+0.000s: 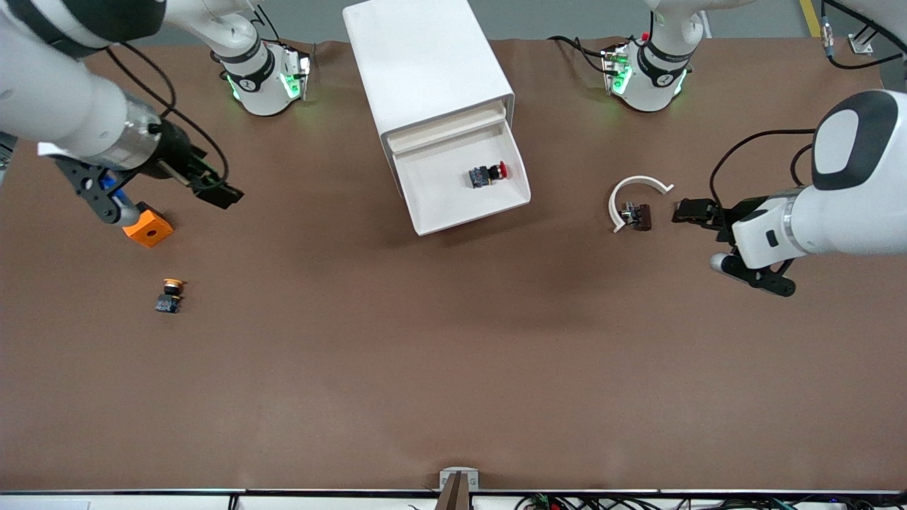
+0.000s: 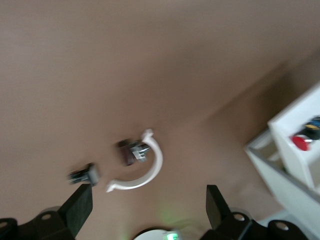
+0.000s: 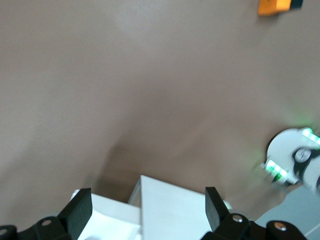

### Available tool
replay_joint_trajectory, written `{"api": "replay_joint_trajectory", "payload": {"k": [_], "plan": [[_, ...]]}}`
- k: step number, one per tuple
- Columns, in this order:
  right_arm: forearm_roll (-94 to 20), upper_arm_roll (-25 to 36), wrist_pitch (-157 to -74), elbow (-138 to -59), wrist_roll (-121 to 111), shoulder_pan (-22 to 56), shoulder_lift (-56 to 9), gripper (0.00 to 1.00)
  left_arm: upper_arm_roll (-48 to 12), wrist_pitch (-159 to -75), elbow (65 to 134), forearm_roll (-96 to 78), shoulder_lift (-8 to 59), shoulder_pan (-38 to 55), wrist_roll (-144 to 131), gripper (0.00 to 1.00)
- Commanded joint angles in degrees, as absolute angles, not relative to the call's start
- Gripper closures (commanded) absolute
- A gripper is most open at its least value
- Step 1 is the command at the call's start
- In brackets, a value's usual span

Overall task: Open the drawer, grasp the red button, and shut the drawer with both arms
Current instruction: 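Withdraw the left gripper while the right gripper moves over the drawer, then lower the right gripper into the drawer and grasp the red-ringed button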

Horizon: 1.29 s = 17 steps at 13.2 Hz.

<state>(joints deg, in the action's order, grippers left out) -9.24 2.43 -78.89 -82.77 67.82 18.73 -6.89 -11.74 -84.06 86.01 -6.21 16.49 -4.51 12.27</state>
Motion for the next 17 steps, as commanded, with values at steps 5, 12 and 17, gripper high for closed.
{"api": "replay_joint_trajectory", "payload": {"k": [5,12,17], "plan": [[-11.2,3.1,-86.3,-80.5,96.3,33.0,-10.9,0.00,-10.6,-80.9,82.3,4.2,13.7,-8.4,10.1,0.00],[-12.0,3.2,-90.9,-74.3,110.1,43.9,-21.2,0.00,-10.5,-85.9,80.3,4.8,12.7,-10.5,6.4,0.00],[-11.7,3.3,-93.6,-74.3,113.2,49.2,-25.7,0.00,-10.8,-90.3,81.0,-2.6,13.3,-10.6,-10.2,0.00]]}}
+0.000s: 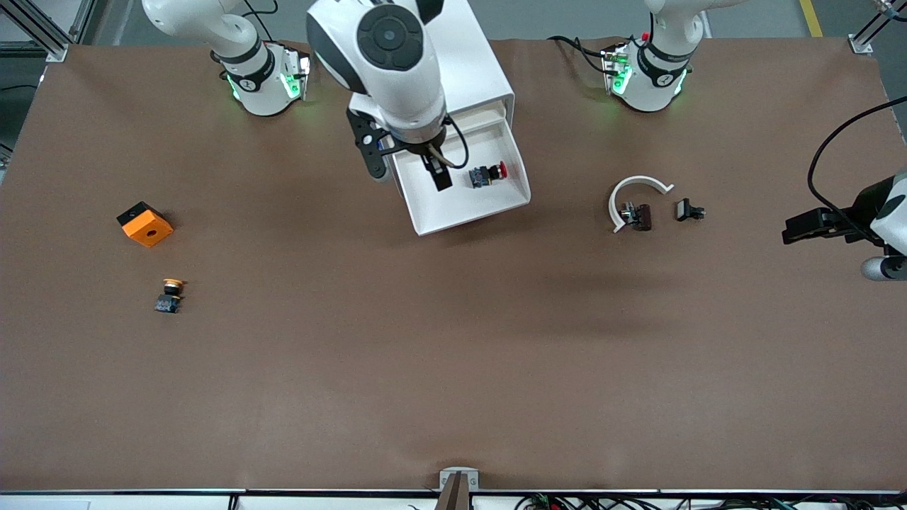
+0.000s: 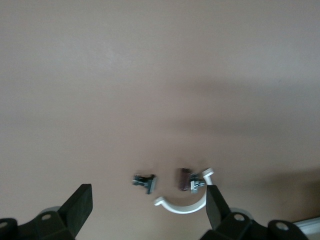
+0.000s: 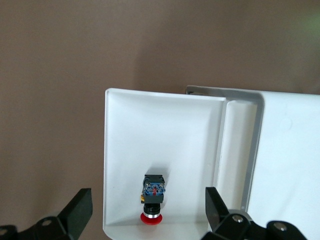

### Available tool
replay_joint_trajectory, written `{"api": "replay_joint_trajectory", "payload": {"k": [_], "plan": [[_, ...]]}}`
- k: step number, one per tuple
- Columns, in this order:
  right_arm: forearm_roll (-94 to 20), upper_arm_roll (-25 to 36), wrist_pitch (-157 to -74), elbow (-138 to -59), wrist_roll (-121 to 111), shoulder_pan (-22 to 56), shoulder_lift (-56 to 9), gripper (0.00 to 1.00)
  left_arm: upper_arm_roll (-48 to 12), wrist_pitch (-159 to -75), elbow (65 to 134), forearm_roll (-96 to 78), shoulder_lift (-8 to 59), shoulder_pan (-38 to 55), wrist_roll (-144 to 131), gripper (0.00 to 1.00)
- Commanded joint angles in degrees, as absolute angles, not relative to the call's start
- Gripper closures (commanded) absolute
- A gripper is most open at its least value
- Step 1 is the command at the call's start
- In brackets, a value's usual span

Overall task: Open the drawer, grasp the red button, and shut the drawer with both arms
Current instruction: 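Lower the right gripper into the drawer and grasp the red-ringed button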

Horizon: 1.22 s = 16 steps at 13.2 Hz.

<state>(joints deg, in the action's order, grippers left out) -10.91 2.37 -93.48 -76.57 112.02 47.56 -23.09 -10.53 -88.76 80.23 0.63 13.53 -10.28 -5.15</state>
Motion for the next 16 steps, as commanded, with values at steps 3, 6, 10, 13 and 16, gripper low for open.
{"api": "replay_joint_trajectory", "payload": {"k": [3,6,10,13,16], "plan": [[-11.2,3.3,-97.1,-74.6,114.3,52.9,-27.9,0.00,-10.5,-91.3,82.1,-6.2,13.4,-10.7,-15.5,0.00],[-10.9,3.3,-100.2,-74.6,114.9,54.0,-30.8,0.00,-10.5,-91.4,82.7,-6.2,13.4,-10.7,-15.7,0.00],[-10.6,3.3,-100.4,-74.6,114.6,55.1,-33.9,0.00,-10.5,-91.4,83.0,-6.2,13.5,-10.7,-15.7,0.00],[-10.4,3.3,-100.4,-74.6,114.3,55.5,-35.3,0.00,-10.5,-91.4,83.0,-6.2,13.6,-10.7,-15.7,0.00],[-10.4,3.3,-101.6,-74.6,114.4,55.7,-36.6,0.00,-10.5,-91.5,83.0,-6.2,13.7,-10.7,-15.7,0.00]]}}
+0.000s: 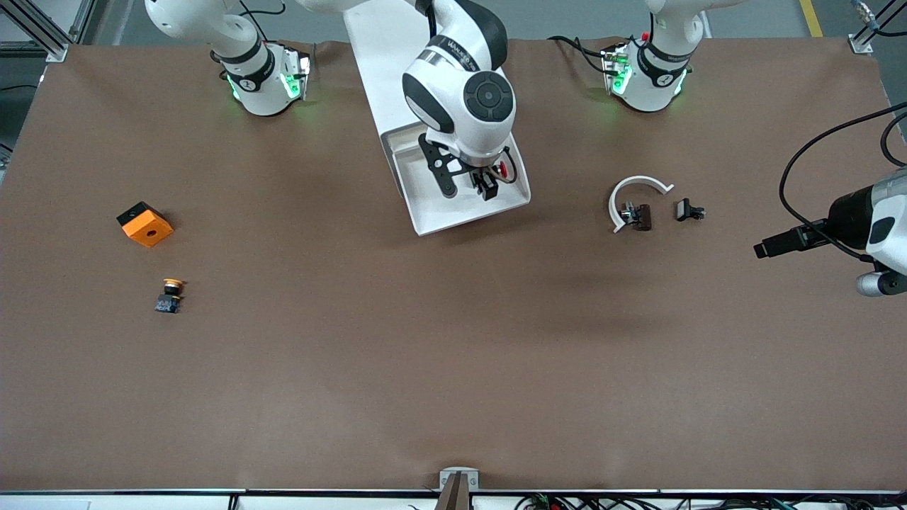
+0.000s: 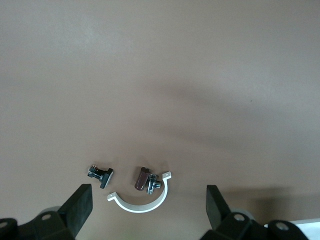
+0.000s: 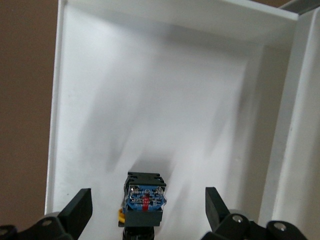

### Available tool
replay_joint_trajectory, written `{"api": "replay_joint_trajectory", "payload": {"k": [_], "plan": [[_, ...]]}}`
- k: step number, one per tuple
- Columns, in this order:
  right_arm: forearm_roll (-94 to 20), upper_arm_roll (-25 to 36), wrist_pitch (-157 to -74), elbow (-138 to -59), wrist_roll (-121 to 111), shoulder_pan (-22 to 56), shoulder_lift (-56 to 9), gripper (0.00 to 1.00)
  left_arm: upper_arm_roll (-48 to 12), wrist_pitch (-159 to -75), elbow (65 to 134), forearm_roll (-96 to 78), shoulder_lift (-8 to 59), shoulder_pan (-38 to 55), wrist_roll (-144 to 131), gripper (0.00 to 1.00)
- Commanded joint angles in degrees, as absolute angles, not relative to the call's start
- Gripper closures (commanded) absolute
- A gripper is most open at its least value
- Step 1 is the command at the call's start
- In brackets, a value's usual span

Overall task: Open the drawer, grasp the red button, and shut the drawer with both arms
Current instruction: 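Lower the right gripper into the drawer and grasp the red-ringed button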

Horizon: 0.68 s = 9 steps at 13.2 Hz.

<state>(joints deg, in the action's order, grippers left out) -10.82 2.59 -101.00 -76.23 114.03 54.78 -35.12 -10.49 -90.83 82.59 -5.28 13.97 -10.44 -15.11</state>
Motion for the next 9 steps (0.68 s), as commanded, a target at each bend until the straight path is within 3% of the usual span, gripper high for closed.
{"api": "replay_joint_trajectory", "payload": {"k": [1,8,9], "plan": [[-10.4,3.3,-102.6,-74.6,114.5,55.9,-37.0,0.00,-10.5,-91.5,83.0,-6.2,13.7,-10.7,-15.7,0.00],[-10.7,3.3,-104.7,-74.7,113.9,56.2,-37.7,0.00,-10.5,-91.5,83.0,-6.2,14.0,-10.7,-15.7,0.00],[-10.7,3.3,-104.7,-74.7,113.8,56.2,-37.7,0.07,-10.5,-91.5,83.0,-6.2,14.0,-10.7,-15.7,0.00]]}}
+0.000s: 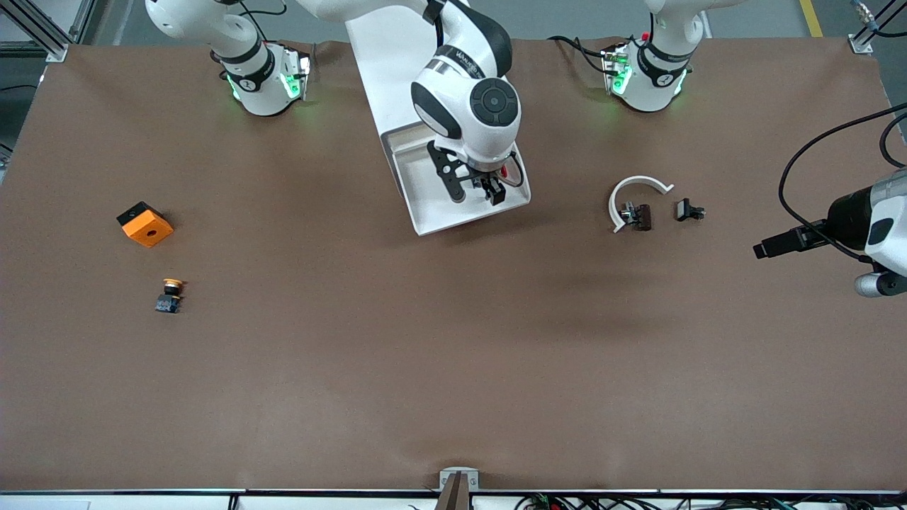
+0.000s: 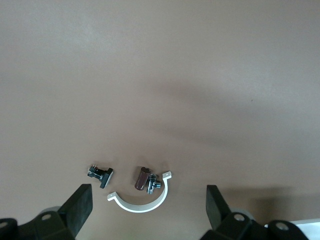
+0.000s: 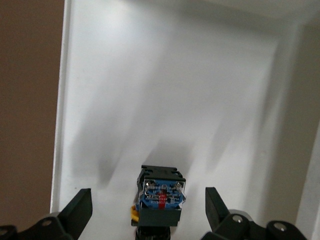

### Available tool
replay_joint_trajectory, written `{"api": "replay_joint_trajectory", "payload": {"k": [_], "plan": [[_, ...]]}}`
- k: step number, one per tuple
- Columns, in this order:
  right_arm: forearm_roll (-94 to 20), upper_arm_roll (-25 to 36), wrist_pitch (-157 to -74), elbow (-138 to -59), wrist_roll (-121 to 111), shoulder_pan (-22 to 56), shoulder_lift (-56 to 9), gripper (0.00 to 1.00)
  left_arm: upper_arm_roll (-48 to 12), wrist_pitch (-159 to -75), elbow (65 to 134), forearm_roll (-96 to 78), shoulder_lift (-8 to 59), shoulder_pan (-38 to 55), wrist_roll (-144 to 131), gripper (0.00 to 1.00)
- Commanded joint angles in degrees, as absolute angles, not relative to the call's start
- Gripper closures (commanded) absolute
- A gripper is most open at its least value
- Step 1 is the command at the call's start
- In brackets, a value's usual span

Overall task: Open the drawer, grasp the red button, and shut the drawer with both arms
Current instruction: 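Lower the right gripper into the drawer and grasp the red-ringed button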

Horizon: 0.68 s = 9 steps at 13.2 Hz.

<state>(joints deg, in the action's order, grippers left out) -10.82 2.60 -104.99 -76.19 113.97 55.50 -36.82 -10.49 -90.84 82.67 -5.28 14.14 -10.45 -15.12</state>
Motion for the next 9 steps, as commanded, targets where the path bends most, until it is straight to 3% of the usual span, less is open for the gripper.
{"api": "replay_joint_trajectory", "payload": {"k": [1,7,9], "plan": [[-10.7,3.3,-104.7,-75.0,113.8,56.2,-37.7,0.18,-10.5,-91.5,83.0,-6.2,14.0,-10.7,-15.7,0.00],[-10.6,3.3,-104.7,-75.1,113.6,56.8,-38.8,0.26,-10.5,-91.5,83.0,-6.2,14.0,-10.7,-15.7,0.00],[-10.7,3.3,-104.7,-75.0,113.5,56.7,-38.8,0.50,-10.5,-91.5,83.0,-6.2,14.0,-10.7,-15.7,0.00]]}}
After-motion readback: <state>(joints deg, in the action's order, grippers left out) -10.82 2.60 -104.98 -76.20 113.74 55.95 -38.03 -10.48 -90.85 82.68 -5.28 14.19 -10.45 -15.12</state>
